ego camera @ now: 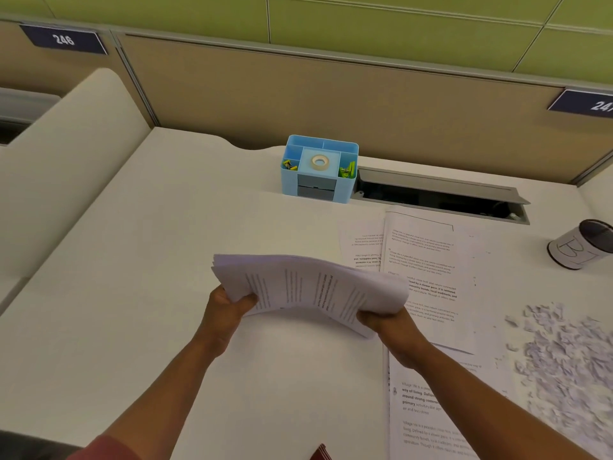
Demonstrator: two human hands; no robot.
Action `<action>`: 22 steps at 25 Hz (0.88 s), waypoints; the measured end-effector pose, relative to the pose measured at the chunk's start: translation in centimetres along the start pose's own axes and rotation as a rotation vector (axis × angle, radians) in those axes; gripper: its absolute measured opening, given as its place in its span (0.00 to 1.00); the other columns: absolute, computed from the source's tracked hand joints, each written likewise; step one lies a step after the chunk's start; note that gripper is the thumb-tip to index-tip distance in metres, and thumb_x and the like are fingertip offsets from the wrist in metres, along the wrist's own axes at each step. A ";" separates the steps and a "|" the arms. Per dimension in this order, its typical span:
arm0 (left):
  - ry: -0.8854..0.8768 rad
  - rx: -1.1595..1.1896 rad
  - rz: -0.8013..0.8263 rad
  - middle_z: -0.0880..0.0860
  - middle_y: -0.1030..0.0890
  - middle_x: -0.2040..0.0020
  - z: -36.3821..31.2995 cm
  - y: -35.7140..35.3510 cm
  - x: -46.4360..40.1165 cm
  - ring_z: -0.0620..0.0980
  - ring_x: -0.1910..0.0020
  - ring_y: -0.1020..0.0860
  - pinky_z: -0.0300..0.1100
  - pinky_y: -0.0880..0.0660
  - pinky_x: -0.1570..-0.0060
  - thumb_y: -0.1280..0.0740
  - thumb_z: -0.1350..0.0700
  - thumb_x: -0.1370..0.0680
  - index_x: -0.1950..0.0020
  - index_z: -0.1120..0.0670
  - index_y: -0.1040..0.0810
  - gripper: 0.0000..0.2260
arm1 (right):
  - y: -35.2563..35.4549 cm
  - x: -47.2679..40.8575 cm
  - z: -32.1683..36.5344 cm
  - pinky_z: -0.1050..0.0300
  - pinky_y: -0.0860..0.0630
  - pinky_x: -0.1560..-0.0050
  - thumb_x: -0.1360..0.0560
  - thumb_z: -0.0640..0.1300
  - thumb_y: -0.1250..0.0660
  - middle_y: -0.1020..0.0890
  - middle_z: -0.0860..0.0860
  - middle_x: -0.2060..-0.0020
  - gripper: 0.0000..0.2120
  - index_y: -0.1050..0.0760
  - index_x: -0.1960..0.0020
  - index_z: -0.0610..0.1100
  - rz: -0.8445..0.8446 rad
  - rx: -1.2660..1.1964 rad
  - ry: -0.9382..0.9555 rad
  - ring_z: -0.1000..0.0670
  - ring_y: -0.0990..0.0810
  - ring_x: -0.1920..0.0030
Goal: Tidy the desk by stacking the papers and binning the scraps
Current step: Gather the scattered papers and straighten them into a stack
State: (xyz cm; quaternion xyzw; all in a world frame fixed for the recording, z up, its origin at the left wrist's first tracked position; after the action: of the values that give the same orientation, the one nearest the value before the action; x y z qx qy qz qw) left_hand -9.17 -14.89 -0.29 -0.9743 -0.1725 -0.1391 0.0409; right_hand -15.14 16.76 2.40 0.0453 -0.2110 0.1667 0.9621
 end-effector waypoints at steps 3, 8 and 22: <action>0.019 -0.175 0.036 0.44 0.13 0.50 -0.5 0.9 -0.2 0.44 0.49 0.16 0.42 0.20 0.46 0.24 0.60 0.25 0.41 0.51 0.18 0.13 | 0.4 -0.1 0.4 0.40 0.20 0.39 0.25 0.35 0.27 0.14 0.49 0.48 0.16 0.20 0.42 0.52 -0.019 0.039 0.000 0.44 0.18 0.42; -0.010 -0.247 0.210 0.48 0.13 0.49 -4.7 0.9 -0.8 0.48 0.48 0.15 0.39 0.19 0.51 0.23 0.58 0.25 0.44 0.53 0.16 0.11 | 1.8 1.3 2.8 0.40 0.18 0.45 0.25 0.36 0.27 0.14 0.44 0.47 0.15 0.21 0.40 0.45 0.074 0.036 0.004 0.42 0.15 0.45; 0.405 0.660 0.320 0.58 0.19 0.38 -2.7 -14.3 3.9 0.60 0.43 0.18 0.56 0.20 0.43 0.29 0.50 0.23 0.39 0.52 0.22 0.14 | 9.0 7.2 -1.5 0.46 0.16 0.53 0.24 0.27 0.34 0.14 0.45 0.46 0.17 0.22 0.40 0.44 -0.336 -0.516 -0.055 0.43 0.15 0.46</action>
State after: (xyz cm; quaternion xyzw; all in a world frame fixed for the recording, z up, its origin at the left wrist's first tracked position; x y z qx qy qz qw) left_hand -11.33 -0.59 3.87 -0.8764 -0.0428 -0.2569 0.4050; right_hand -11.45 27.63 4.21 -0.1618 -0.2621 -0.0551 0.9498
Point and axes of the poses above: each hand's wrist, its own x-axis away from the middle knuckle, its own y-axis out of the back of the hand, z = x × y, the point moved 5 cm from there along -x, towards the middle knuckle
